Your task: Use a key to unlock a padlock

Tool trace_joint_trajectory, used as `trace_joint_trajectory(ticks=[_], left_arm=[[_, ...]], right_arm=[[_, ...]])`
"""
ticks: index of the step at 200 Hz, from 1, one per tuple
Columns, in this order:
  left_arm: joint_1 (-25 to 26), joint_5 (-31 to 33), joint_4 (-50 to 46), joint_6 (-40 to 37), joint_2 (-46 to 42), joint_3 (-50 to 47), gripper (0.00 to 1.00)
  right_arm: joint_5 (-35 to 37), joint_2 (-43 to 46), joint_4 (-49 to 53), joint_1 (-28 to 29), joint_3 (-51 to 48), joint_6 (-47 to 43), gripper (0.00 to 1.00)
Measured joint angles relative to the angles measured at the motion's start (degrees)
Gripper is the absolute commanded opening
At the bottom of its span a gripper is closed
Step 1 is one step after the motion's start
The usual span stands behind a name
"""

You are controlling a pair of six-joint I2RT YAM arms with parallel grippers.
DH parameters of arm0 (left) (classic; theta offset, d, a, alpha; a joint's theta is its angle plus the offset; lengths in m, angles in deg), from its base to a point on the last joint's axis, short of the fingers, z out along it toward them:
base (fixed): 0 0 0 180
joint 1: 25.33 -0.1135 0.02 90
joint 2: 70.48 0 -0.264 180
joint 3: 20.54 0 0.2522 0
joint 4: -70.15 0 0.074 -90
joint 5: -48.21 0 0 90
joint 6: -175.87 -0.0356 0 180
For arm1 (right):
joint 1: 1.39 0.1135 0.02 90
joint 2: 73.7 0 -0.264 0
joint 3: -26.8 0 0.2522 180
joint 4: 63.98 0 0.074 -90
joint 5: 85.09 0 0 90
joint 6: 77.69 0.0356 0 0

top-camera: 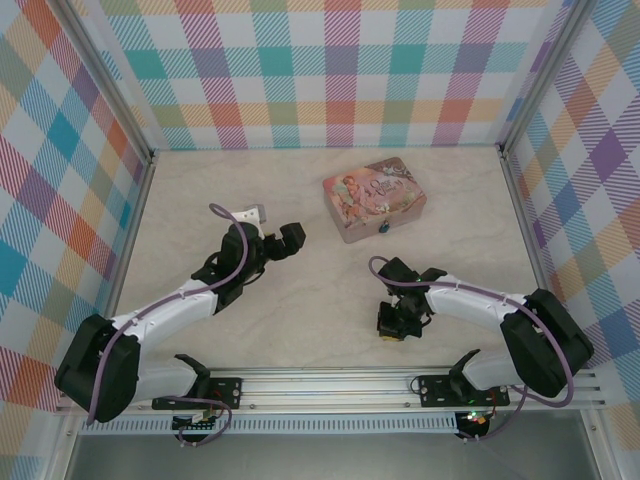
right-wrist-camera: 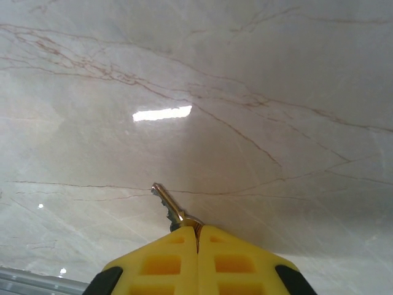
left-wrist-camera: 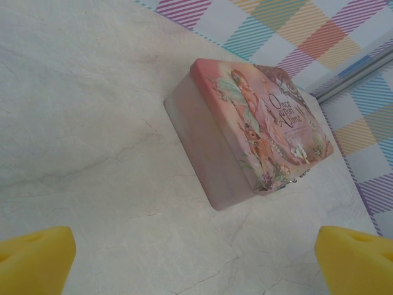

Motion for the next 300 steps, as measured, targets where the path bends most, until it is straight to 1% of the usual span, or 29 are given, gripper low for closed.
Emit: trace_joint_trajectory(ticks=[22,41,72,89,115,143,162,182,193,210,240,260,279,300], left_arm=[[0.0,-0.02,-0.11,-0.79,-1.38,0.0,1.0],[0.0,-0.07,-0.28,-1.25,-2.71,0.04,1.0],[0.0,-1.46,-1.86,-1.95,-3.54,1.31,1.0],[0.0,-3.76,-2.86,-2.34,-3.52,3.17,0.97],[0.0,-8.52,-3.54,-2.73,-2.93,6.93,0.91],[0.24,-13.94,-4.04,-2.62,-0.7,11.52,0.84],[1.16,-17.07,-4.39,-2.14,0.68,13.42,0.8],[2.21,-20.22,-5.01,-1.55,2.01,15.21,0.75],[2.45,-21.59,-5.6,-1.11,2.49,16.2,0.74],[2.58,-23.3,-6.01,-0.9,2.62,16.98,0.71],[2.62,-25.31,-6.64,-0.7,2.62,17.29,0.67],[2.64,-26.32,-7.58,-0.66,2.58,17.29,0.64],[2.64,-27.17,-7.67,-0.33,2.56,17.29,0.63],[2.82,-27.87,-7.63,0.7,2.56,17.29,0.61]], right_arm=[[0.09,0.66,-1.07,0.37,-0.28,-0.02,0.0],[0.59,2.49,-4.04,0.63,-1.11,-0.02,0.0],[2.49,9.79,-9.62,0.63,-1.53,-0.11,0.0],[4.02,13.77,-12.35,0.63,-1.33,-0.76,0.0],[6.62,19.08,-17.73,0.63,-1.18,-1.75,0.0],[7.78,23.63,-27.52,0.63,-1.29,-3.48,0.0],[7.8,25.27,-34.03,0.63,-1.55,-6.56,0.0],[7.21,25.88,-38.49,0.63,-1.66,-12.63,0.0],[6.43,25.88,-39.63,0.63,-1.62,-17.73,0.0],[5.51,25.88,-39.47,0.63,-1.42,-26.1,0.0],[4.61,25.88,-38.69,0.63,-1.05,-44.74,0.0],[4.13,25.88,-38.82,0.63,-1.05,-54.97,0.0],[3.26,25.81,-39.15,0.63,-1.03,-62.79,0.0],[2.1,24.96,-39.52,0.63,-0.59,-69.48,0.0]])
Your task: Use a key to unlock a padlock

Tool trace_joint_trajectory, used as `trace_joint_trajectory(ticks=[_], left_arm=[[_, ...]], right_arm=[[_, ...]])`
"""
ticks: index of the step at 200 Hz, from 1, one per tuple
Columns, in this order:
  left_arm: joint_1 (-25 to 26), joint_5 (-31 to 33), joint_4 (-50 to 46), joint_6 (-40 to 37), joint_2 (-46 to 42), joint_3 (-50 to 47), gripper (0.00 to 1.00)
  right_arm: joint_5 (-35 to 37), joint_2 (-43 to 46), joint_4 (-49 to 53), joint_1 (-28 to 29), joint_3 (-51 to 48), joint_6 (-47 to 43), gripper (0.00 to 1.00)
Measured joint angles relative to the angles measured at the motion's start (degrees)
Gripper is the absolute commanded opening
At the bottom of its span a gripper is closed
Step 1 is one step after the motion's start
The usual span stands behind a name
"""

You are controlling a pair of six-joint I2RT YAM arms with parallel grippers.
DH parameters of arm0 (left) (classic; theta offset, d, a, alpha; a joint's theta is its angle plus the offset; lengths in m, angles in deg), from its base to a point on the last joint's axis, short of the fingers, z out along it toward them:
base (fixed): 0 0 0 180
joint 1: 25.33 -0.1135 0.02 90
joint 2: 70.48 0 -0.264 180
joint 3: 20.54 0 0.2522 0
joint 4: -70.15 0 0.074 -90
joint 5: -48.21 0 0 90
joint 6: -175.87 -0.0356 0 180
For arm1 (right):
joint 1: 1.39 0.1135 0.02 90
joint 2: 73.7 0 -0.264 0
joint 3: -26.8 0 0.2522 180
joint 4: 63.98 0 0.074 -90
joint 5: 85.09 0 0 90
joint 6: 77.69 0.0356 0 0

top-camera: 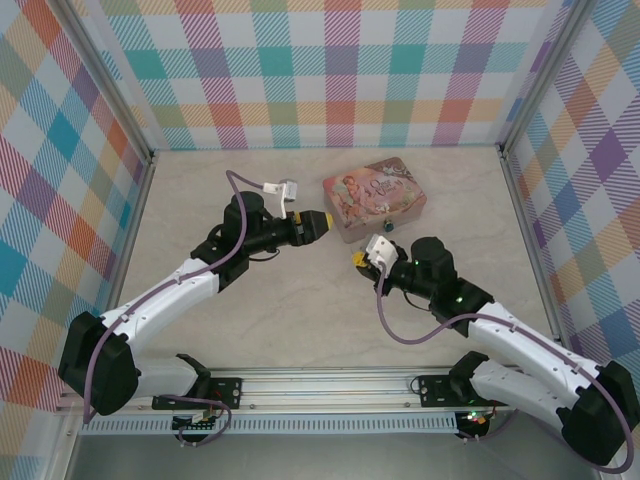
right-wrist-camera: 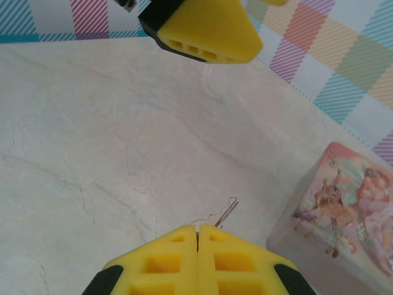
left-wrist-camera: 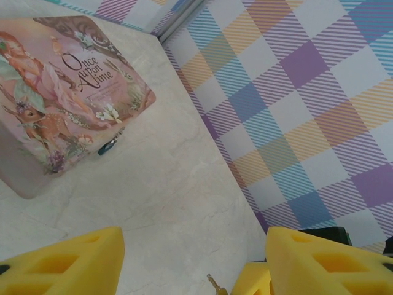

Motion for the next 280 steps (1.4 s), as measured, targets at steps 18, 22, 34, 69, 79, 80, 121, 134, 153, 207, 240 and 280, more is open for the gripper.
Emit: trace_joint_trajectory(ticks=[18,22,34,69,79,80,121,134,153,207,240,280], left_arm=[[0.46,-0.83,0.02,0.55,0.0,0.0,0.59],[0.61,-0.94,0.02,0.85,0.0,0.0,0.58],[1.11,-1.44,0.02,1.42,0.0,0.0,0.57],[2.4,-2.36,0.63,2.75,0.0,-0.33,0.55],[2.75,-2.62,0.9,3.21,0.09,-0.42,0.54],[2.8,-2.67,0.96,3.28,0.11,-0.42,0.54],[3.8,-3.85,3.43,5.42,2.14,-0.44,0.45],[3.93,-3.87,3.52,5.84,2.51,-0.44,0.43],[4.0,-3.85,4.11,6.14,2.6,-0.44,0.42],[4.04,-3.65,5.14,7.13,2.64,-0.52,0.41],[4.31,-1.38,5.14,7.98,2.64,-1.57,0.49],[4.33,1.6,5.51,13.05,2.64,-2.84,0.51]], right_arm=[[-0.48,-1.27,-0.15,0.0,0.96,-3.89,0.0],[-0.55,-1.51,-0.24,0.0,1.16,-4.46,0.0],[-0.66,-2.14,-0.68,0.0,1.75,-5.88,0.0],[-1.44,-2.56,-3.08,0.0,1.86,-6.71,0.0],[-1.77,-2.64,-3.91,0.0,1.86,-6.67,0.0],[-1.77,-2.64,-3.96,0.0,1.86,-6.64,0.0],[-2.47,-2.64,-6.6,0.0,1.86,-5.4,0.0],[-2.62,-2.64,-7.3,0.0,1.86,-5.03,0.0],[-2.78,-2.64,-8.07,0.0,1.86,-4.55,0.0],[-2.75,-3.39,-10.08,0.0,1.86,-3.23,0.0],[-2.49,-3.5,-10.82,0.0,1.86,-2.56,0.0],[-1.97,-3.48,-11.63,0.0,1.86,-1.88,0.0]])
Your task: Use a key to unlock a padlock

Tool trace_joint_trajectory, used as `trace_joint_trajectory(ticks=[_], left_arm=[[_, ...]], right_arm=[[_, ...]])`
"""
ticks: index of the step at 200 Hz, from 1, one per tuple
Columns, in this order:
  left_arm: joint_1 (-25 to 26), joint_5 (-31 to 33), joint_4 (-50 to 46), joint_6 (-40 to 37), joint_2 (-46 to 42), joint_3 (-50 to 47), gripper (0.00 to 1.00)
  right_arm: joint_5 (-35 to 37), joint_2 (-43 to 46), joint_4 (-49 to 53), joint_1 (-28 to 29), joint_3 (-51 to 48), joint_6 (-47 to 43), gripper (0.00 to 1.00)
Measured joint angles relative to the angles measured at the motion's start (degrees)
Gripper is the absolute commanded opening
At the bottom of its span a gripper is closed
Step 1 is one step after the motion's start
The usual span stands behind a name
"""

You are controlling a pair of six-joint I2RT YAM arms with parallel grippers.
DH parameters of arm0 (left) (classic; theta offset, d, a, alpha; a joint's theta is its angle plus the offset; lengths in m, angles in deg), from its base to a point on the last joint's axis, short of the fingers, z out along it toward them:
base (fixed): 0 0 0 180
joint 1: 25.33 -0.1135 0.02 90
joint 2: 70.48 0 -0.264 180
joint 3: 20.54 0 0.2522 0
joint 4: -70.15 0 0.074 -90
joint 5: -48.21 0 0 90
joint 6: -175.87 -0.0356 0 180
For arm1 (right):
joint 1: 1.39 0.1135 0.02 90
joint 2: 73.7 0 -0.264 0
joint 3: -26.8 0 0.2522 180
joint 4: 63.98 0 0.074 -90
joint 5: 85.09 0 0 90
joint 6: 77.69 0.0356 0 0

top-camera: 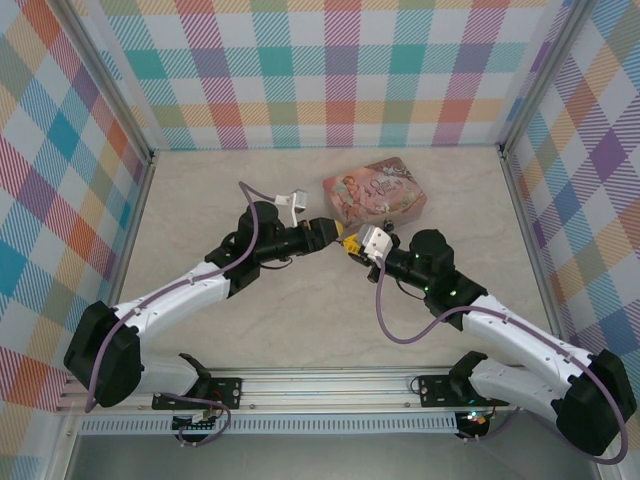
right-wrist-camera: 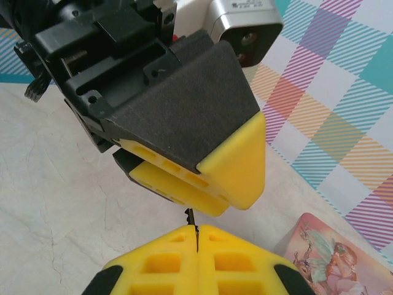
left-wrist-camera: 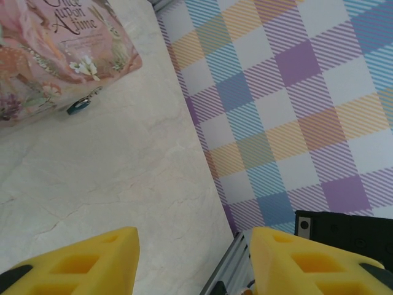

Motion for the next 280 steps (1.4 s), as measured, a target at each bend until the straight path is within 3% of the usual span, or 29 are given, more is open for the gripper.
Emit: trace_joint_trajectory(ticks=[74,134,175,238,255,280], left_arm=[[0.0,-2.19,7.85,9.68,3.61,-0.61,0.5],[0.09,-2.91,12.15,14.25,3.67,-1.29,0.43],[0.33,-2.91,12.7,15.3,3.82,-1.29,0.31],[0.39,-2.62,12.11,14.4,3.91,-1.29,0.0],[0.42,-2.38,10.88,13.0,3.91,-1.29,0.0],[0.42,-2.05,6.51,8.04,3.87,-0.55,0.0]], right_arm=[[0.74,-0.02,-3.06,0.0,-0.79,1.64,0.0],[1.66,-1.7,-5.33,0.0,-1.66,3.15,0.0],[2.49,-2.29,-6.23,0.0,-1.97,4.22,0.0],[3.34,-2.27,-7.02,0.0,-2.73,5.46,0.0],[3.58,-2.27,-6.93,0.0,-2.73,5.95,0.08],[4.79,-1.22,-4.0,0.0,-2.73,7.48,0.33]])
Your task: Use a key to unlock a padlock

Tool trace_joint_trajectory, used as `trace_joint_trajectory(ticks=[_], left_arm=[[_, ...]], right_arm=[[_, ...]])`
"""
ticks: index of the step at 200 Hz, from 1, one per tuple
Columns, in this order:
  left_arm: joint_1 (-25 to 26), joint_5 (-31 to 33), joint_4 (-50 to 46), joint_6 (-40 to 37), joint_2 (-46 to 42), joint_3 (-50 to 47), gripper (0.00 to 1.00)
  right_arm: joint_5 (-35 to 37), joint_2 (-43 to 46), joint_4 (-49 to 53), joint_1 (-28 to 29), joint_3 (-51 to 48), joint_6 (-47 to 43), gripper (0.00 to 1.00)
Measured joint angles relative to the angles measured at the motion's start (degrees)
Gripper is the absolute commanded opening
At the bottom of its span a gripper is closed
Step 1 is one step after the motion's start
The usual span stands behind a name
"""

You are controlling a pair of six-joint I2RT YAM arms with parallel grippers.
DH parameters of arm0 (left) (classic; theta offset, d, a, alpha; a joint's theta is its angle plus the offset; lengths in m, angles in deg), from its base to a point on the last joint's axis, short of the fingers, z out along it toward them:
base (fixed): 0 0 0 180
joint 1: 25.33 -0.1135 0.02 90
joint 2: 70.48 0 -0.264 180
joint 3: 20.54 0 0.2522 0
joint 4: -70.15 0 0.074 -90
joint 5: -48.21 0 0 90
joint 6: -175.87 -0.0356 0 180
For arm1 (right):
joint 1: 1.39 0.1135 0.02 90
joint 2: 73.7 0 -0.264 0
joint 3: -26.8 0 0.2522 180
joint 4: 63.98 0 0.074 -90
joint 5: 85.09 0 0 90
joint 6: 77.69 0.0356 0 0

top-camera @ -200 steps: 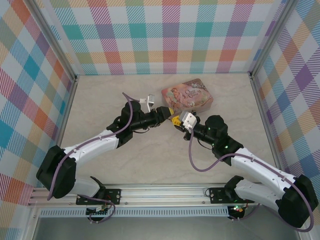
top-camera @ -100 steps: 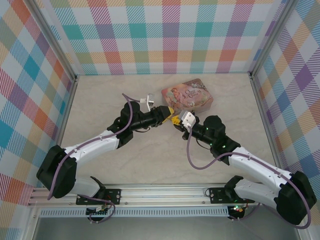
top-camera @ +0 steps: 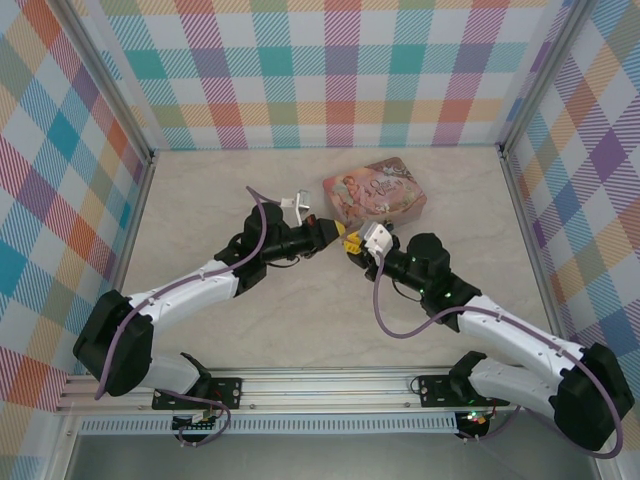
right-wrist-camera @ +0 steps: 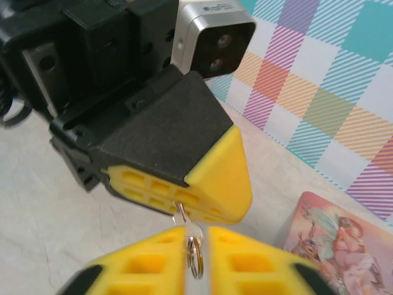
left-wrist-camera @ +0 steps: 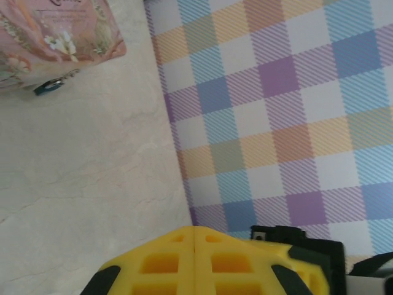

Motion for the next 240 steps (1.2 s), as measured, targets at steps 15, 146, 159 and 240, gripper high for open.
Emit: trace_joint_trajectory(ticks=[15,146,159,240], left_arm=[[0.0,0.59,-4.31,-4.5,-0.35,1.03,0.0],[0.0,-7.19,-31.1,-41.11,-4.22,19.34,0.0],[0.0,-8.57,-32.41,-42.6,-4.04,20.7,0.0],[0.0,-12.85,-34.6,-44.7,-1.03,23.65,0.0]], right_arm=[[0.28,2.4,2.47,-0.22,-0.07,1.84,0.47],[-35.08,-0.7,4.17,-14.86,3.23,41.05,0.71],[-38.58,-4.15,1.05,-14.86,4.5,43.58,0.7],[-48.04,-11.56,-14.12,-14.86,7.58,50.99,0.57]])
